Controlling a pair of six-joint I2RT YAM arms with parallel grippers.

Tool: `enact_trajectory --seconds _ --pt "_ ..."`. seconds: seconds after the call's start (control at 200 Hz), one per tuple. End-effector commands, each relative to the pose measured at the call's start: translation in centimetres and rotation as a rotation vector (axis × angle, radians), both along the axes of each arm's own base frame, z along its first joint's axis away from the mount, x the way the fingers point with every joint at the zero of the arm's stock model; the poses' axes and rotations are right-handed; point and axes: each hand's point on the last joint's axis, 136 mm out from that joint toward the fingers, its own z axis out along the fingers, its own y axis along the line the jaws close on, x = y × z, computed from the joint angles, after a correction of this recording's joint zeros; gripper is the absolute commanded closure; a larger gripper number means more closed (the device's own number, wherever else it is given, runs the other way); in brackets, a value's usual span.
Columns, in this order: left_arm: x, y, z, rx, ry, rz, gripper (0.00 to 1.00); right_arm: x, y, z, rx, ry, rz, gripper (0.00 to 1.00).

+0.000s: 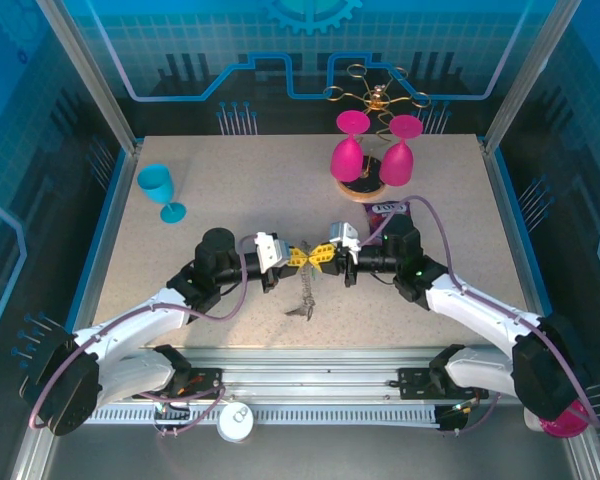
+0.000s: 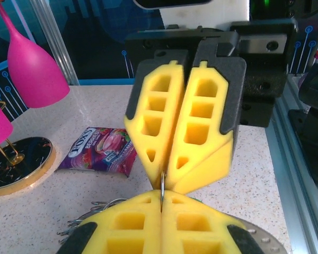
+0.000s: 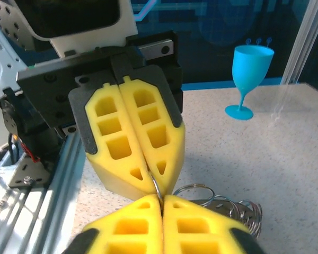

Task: Put the keys on the keyring

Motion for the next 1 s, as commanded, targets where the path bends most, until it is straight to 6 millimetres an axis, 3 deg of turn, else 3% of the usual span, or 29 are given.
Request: enact_trajectory --seconds 0.0,0.06,0.11,0.195,0.21,0.31,0.38,0.42,0.455,0.53,0.605,0.705,0.816,0.991 --pt "-0.6 -0.6 1.7 -0.050 -0.040 -0.050 1.00 -0.1 0.3 1.0 0.014 -0.033 0.030 1.00" --pt "0.0 -0.5 1.4 -0.022 -0.030 -0.020 1.00 -0.2 0.4 1.4 -0.014 -0.042 0.036 1.00" --pt "0.6 -0.4 0.7 0.033 -0.015 0.005 0.90 -0.7 0.3 0.6 -0.100 -0.032 0.051 1.00" --pt "1.6 0.0 -0.5 0.134 0.008 0.047 0.81 -1.8 0.2 -0.7 -0.264 -0.063 0.095 1.00" --pt "1.6 0.0 -0.7 0.151 0.013 0.050 0.81 -1.8 0.2 -0.2 -0.284 -0.077 0.103 1.00" --pt "1.8 0.0 -1.8 0.244 0.024 0.038 0.82 -3.0 0.4 -0.6 -0.436 -0.080 0.190 1.00" --pt "1.6 -0.1 -2.7 0.301 0.028 0.014 0.90 -3.4 1.0 -0.2 -0.479 -0.091 0.231 1.00" --pt "1.4 -0.3 -3.0 0.320 0.030 0.003 1.00 -3.4 1.4 0.2 -0.466 -0.096 0.239 1.00" --pt "1.3 -0.4 -3.0 0.319 0.033 -0.005 1.00 -3.1 1.7 0.6 -0.438 -0.096 0.231 1.00" --pt "0.9 -0.6 -2.4 0.269 0.014 -0.012 1.00 -2.1 1.8 0.9 -0.336 -0.084 0.170 0.69" --pt "0.2 -0.7 -1.3 0.192 -0.032 -0.033 1.00 -1.2 1.2 0.8 -0.202 -0.044 0.116 0.59" --pt "-1.0 -1.0 -0.2 0.102 -0.077 -0.081 1.00 -0.6 0.5 -0.4 -0.079 -0.006 0.096 0.59" --pt "-1.8 -1.2 0.4 0.069 -0.080 -0.116 1.00 -0.7 0.4 -1.8 -0.078 0.005 0.101 0.61" --pt "-2.2 -1.2 0.4 0.057 -0.082 -0.131 1.00 -1.0 0.1 -1.6 -0.026 -0.052 0.110 0.72"
